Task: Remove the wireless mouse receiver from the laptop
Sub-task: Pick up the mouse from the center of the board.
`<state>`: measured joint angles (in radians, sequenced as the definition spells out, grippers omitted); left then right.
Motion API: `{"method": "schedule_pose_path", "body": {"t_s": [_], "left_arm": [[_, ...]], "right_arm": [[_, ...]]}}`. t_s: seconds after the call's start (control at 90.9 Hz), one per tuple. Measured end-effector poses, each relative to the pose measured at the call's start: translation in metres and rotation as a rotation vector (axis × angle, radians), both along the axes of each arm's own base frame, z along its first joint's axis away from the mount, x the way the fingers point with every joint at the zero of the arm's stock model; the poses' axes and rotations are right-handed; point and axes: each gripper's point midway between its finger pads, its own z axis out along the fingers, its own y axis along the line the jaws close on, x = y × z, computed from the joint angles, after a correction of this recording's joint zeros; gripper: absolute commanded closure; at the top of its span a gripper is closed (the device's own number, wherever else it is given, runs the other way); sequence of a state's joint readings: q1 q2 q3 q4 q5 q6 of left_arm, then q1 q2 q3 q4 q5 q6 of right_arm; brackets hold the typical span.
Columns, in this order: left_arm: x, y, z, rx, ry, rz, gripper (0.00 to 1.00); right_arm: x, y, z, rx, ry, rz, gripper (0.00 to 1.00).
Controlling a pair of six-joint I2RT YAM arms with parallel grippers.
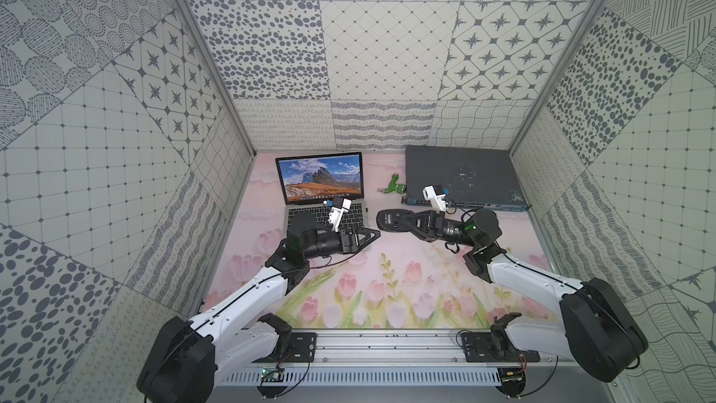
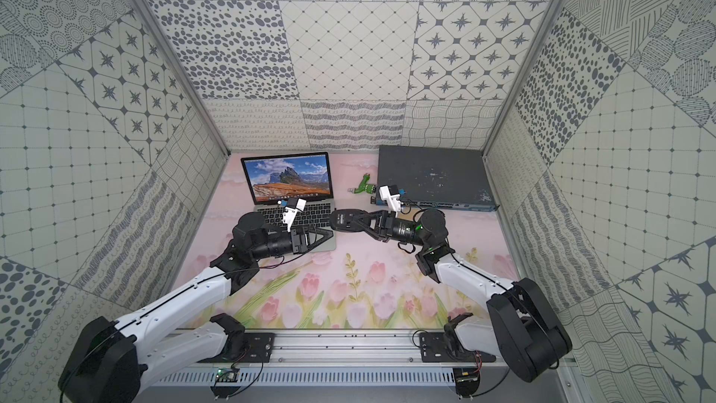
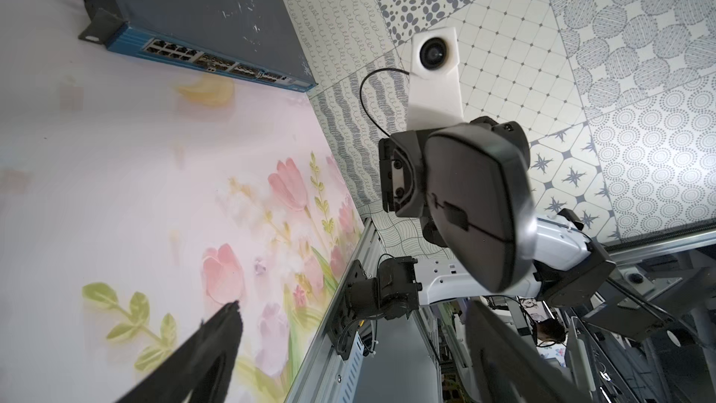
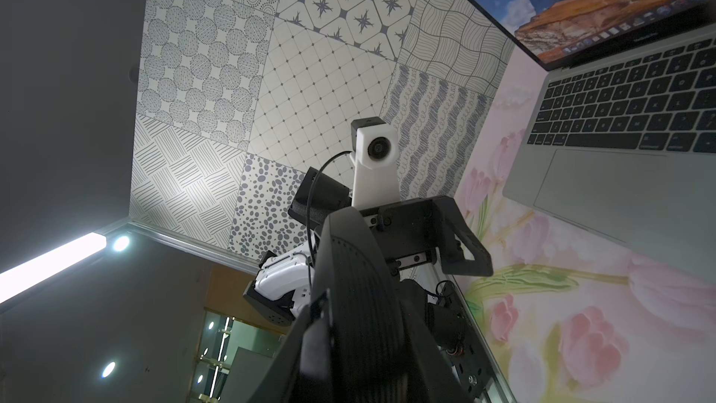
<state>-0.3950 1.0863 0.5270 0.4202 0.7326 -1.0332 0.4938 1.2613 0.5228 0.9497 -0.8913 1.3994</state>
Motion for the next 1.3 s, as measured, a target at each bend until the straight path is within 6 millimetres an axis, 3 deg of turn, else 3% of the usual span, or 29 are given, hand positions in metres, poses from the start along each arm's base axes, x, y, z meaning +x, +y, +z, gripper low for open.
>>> {"method": "schedule_pose_path", "body": {"t_s": [0.66, 0.946, 1.111, 1.298], "left_arm": [[-0.012, 0.006, 0.000, -0.066, 0.096, 0.035, 0.13], [-0.024, 0.008, 0.037, -0.125, -0.029, 0.013, 0.11], [-0.016, 0.005, 0.043, -0.124, -0.032, 0.012, 0.14], [-0.003, -0.009, 0.028, -0.095, 0.031, -0.005, 0.21]], "right_arm": [[0.001, 0.009, -0.014, 0.049, 0.009, 0.031, 0.78], [0.001, 0.007, -0.036, 0.004, 0.084, 0.023, 0.77], [-0.001, 0.006, -0.037, -0.014, 0.090, 0.022, 0.77], [-0.010, 0.009, -0.034, -0.027, 0.071, 0.035, 0.76]]}}
